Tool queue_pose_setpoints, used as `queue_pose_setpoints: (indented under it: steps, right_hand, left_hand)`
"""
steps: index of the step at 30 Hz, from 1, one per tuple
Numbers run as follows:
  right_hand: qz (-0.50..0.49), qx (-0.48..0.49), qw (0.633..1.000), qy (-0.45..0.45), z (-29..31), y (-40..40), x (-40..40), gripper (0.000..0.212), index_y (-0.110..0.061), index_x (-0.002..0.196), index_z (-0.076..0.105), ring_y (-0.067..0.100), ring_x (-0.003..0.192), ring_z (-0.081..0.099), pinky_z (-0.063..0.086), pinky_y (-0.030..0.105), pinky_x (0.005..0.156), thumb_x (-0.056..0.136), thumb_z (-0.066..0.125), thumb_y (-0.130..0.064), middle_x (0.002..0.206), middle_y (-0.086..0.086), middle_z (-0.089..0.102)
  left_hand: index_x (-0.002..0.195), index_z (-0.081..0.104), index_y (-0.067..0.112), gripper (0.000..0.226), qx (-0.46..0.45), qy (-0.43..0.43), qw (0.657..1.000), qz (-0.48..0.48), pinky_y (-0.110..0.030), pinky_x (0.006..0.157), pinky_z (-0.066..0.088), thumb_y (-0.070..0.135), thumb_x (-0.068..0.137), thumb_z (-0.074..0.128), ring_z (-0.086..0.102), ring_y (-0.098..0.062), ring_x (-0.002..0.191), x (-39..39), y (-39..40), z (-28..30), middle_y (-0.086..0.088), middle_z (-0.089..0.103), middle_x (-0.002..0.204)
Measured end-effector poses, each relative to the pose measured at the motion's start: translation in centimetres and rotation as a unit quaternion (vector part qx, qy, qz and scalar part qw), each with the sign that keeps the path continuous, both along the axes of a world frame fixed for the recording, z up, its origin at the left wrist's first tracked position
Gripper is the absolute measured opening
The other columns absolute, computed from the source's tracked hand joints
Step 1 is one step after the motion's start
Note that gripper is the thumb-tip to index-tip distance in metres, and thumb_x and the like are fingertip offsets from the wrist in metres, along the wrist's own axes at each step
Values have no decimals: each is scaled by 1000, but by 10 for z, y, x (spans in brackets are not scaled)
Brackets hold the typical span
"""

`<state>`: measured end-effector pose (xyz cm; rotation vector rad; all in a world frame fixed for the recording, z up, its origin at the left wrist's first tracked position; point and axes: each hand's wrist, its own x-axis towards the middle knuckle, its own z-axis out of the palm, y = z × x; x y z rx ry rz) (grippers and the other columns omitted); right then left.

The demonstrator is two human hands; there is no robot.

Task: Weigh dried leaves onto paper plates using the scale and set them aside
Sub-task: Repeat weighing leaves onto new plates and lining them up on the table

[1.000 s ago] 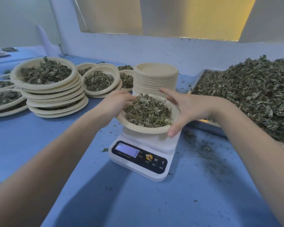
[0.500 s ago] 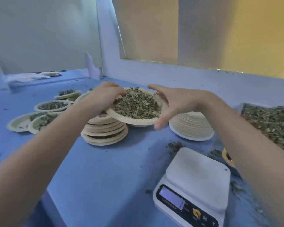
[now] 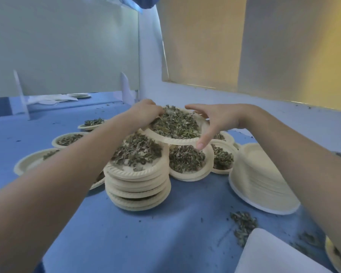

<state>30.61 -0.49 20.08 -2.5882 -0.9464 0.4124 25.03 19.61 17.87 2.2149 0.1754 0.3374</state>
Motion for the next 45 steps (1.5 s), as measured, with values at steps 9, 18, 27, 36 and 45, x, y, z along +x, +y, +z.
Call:
queue_pose_setpoints:
  steps: [9,18,27,36,45]
  right_hand:
    - [-46,-50,997,21,-60,-24,65,139,-39,150,2,9,143,13,19,26,107,41,87,-54,158,-16,8]
    - [-50,-61,997,10,-87,-28,97,136,-37,150,-3,13,144,14,18,29,110,51,89,-47,158,-9,13]
    - [-82,-57,995,15,-76,-40,93,130,-32,151,1,16,145,12,17,37,117,55,88,-44,159,-9,8]
    - [-50,-33,998,-24,-89,-22,81,132,-36,150,-3,14,143,15,17,25,103,55,89,-43,158,-8,12]
    - [-95,-69,992,-42,-58,-62,43,137,-32,150,-8,15,145,9,17,38,117,53,86,-52,160,-7,3]
  left_hand:
    - [129,47,1,38,219,155,962,-56,-37,91,39,22,102,30,50,-31,115,82,-41,-24,-19,46,136]
    - [144,31,5,48,339,220,910,-97,-30,86,31,29,104,23,35,-28,134,113,-62,-41,-13,27,153]
    - [152,7,18,70,213,200,951,-100,-43,102,32,57,97,26,27,-31,139,102,-38,-49,-5,17,157]
    - [148,20,7,62,309,147,936,-78,-35,99,32,43,100,30,39,-28,131,95,-42,-43,-14,34,149]
    - [144,33,6,55,287,93,946,-121,-34,100,33,38,100,36,39,-29,131,77,-85,-25,-13,37,147]
